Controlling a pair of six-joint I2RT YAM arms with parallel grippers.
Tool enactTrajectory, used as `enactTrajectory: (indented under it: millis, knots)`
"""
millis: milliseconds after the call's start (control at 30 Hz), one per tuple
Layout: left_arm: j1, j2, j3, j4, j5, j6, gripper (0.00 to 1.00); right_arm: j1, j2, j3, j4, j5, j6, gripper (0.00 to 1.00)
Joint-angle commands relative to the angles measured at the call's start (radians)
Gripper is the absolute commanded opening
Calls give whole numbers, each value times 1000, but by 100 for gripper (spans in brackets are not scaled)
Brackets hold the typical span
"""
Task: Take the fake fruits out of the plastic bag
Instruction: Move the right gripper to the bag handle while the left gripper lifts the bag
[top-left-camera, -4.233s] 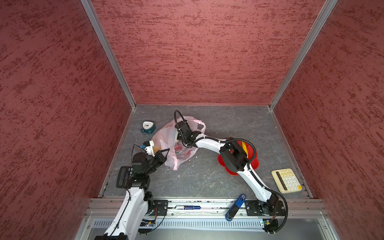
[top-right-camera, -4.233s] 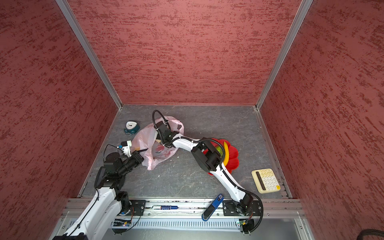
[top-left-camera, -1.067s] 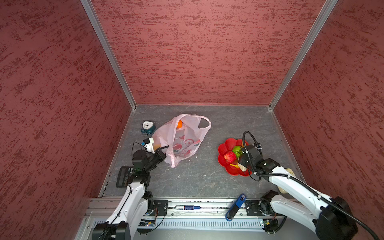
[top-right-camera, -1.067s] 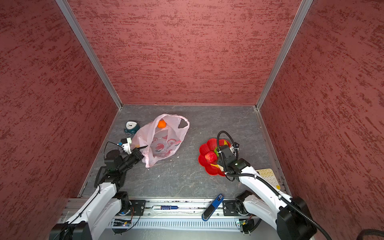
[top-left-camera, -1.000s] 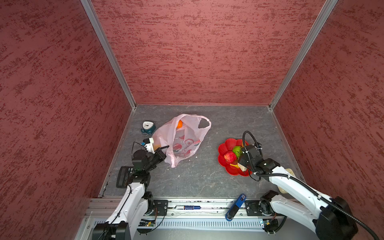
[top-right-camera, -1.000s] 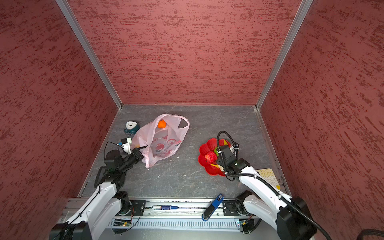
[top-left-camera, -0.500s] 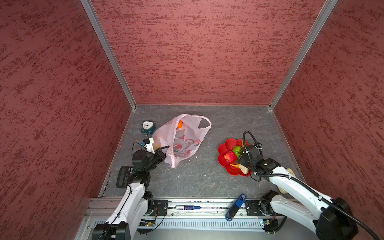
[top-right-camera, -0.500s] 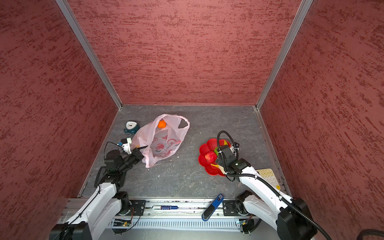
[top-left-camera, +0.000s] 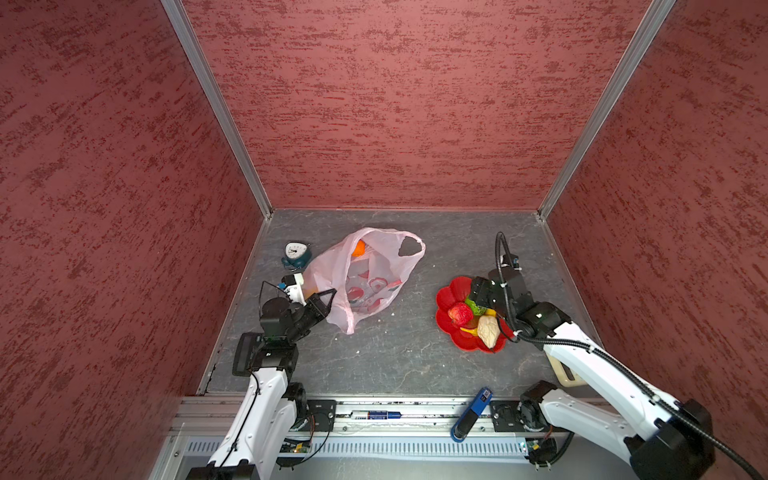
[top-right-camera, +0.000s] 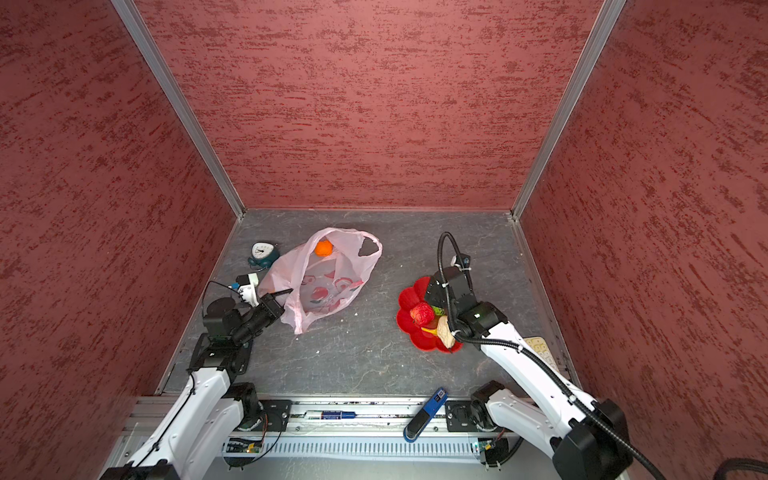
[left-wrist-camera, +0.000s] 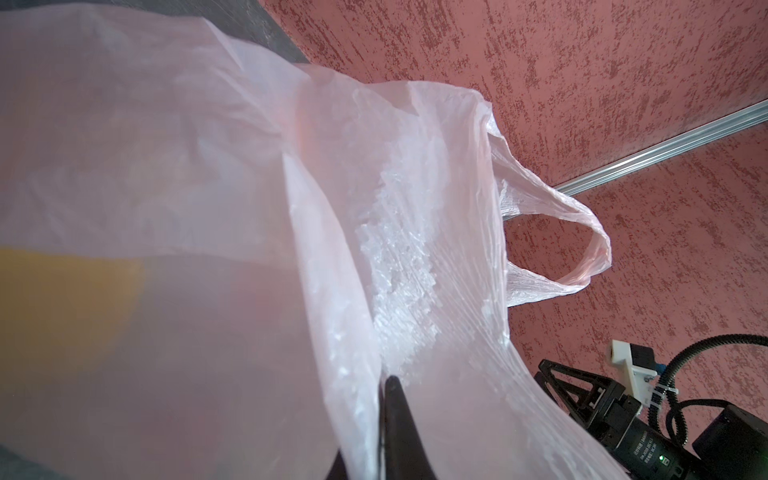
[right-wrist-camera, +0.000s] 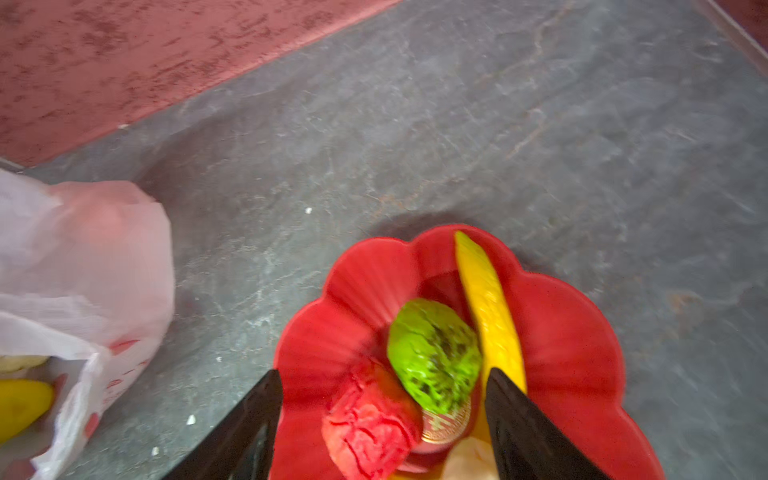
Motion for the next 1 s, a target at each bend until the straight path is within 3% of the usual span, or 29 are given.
enactTrajectory:
  millis: [0,100,267,533,800,967]
  knots:
    - [10,-25,40,-67,-24,22,12,20,53,35,213,-160,-113,78]
    - [11,-46,51,-112,-39,23,15,70,115,71,315,-245,-180,80]
    - [14,-95,59,-173,-70,17,24,150,191,184,335,-270,-307,83]
    - [16,-145,61,-239,-93,15,24,160,298,308,350,-355,-406,86]
    - [29,-181,90,-302,-102,32,26,155,509,576,194,-198,-586,87]
    - [42,-171,138,-347,-110,57,30,138,600,693,133,-137,-635,86]
